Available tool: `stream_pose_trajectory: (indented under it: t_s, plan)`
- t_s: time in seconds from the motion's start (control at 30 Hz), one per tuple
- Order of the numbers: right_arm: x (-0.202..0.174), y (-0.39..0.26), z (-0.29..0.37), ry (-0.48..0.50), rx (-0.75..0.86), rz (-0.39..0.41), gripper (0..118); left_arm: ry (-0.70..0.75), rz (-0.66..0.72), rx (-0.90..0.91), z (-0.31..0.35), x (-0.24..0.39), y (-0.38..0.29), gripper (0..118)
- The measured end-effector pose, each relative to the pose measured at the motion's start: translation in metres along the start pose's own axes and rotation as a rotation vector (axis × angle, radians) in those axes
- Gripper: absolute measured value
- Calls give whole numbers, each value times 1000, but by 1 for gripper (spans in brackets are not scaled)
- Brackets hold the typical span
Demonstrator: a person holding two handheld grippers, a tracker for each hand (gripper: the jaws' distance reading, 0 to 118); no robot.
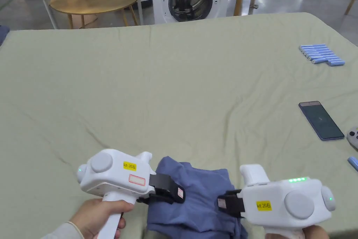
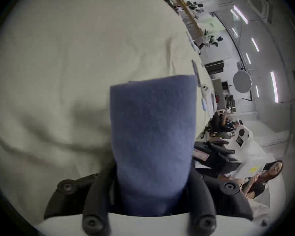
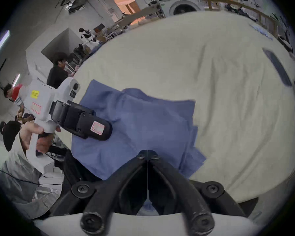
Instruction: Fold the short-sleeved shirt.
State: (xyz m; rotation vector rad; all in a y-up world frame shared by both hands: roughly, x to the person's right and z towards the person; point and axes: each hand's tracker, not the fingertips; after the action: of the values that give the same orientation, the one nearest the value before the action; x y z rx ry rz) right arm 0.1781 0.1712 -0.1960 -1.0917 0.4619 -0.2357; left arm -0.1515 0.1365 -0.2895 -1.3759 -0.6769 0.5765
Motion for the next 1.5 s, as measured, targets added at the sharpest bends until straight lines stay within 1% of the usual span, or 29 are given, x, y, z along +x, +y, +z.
stream_pose_trajectory:
  t_s: [0.07, 0.1, 0.17, 0.2, 0.27, 0.33, 0.4, 0.53, 0.6, 0.7, 0.73, 0.8, 0.83, 0.87, 0.9, 0.97, 1.03, 1.07, 1.1, 1.2, 1.23, 1.27, 1.3, 1.33, 1.37, 1.4, 1.43, 1.47, 1.5]
  plan:
    - [-11, 12, 14, 27, 22, 16, 0, -17, -14, 34, 35, 17, -1, 28]
    - [-18, 19, 21, 45, 35, 29, 0, -59, -11, 49, 53, 20, 0, 28]
    - [-35, 33, 36, 74, 58, 57, 0, -57, -13, 67, 99, 36, -4, 27]
    - [-41, 38, 41, 82, 65, 70, 0, -43, -38, 98, 121, 38, -4, 27]
    - [-62, 52, 50, 86, 75, 101, 0, -38, -44, 126, 171, 32, -7, 27]
    - [-74, 61, 48, 97, 80, 119, 0, -29, -9, 167, 216, 15, -7, 27]
    - [-85, 69, 38, 98, 75, 128, 0, -22, 40, 211, 260, -9, -13, 27]
    - [-104, 78, 11, 93, 44, 137, 0, 40, 141, 312, 335, -78, -27, 27]
    - [-113, 81, -4, 103, 11, 120, 0, 52, 177, 326, 361, -114, -39, 27]
    - [-135, 83, -24, 98, -19, 135, 0, 48, 243, 330, 404, -180, -59, 27]
    - [-144, 84, -32, 93, -31, 141, 0, 57, 297, 329, 415, -204, -69, 27]
    - [-157, 91, -48, 112, -55, 149, 0, 73, 284, 304, 431, -243, -82, 27]
    - [-167, 93, -57, 128, -66, 151, 0, 92, 323, 305, 440, -266, -91, 27]
    - [-177, 94, -64, 131, -70, 154, 0, 89, 396, 310, 447, -290, -100, 27]
    - [-186, 96, -71, 133, -69, 163, 0, 81, 425, 304, 453, -309, -107, 27]
    - [-206, 101, -92, 123, -89, 209, 0, 112, 442, 291, 465, -345, -122, 27]
    - [-226, 104, -109, 124, -104, 233, 0, 111, 510, 284, 472, -378, -134, 27]
    - [-235, 105, -117, 131, -111, 244, 0, 155, 521, 296, 476, -390, -139, 27]
    - [-243, 106, -123, 135, -114, 250, 0, 157, 517, 294, 467, -378, -133, 27]
    - [-269, 106, -140, 167, -124, 263, 0, 124, 525, 321, 474, -397, -139, 27]
    - [-276, 107, -145, 174, -133, 273, 0, 113, 491, 324, 481, -401, -136, 27]
    - [-284, 107, -150, 171, -130, 284, 0, 135, 439, 328, 482, -399, -133, 27]
    - [-290, 106, -154, 171, -134, 304, 0, 141, 423, 322, 483, -399, -131, 27]
    - [-292, 106, -158, 170, -144, 326, 0, 133, 443, 312, 482, -400, -129, 27]
    - [-297, 106, -162, 172, -145, 329, 0, 134, 446, 310, 484, -403, -127, 27]
    - [-301, 105, -165, 181, -154, 338, 0, 143, 425, 299, 481, -401, -126, 36]
    - [-305, 105, -168, 186, -159, 342, 0, 164, 404, 292, 480, -398, -125, 54]
    - [-308, 104, -170, 187, -160, 342, 0, 215, 392, 304, 481, -395, -124, 57]
    - [-311, 104, -172, 193, -164, 342, 0, 244, 385, 341, 494, -414, -122, 60]
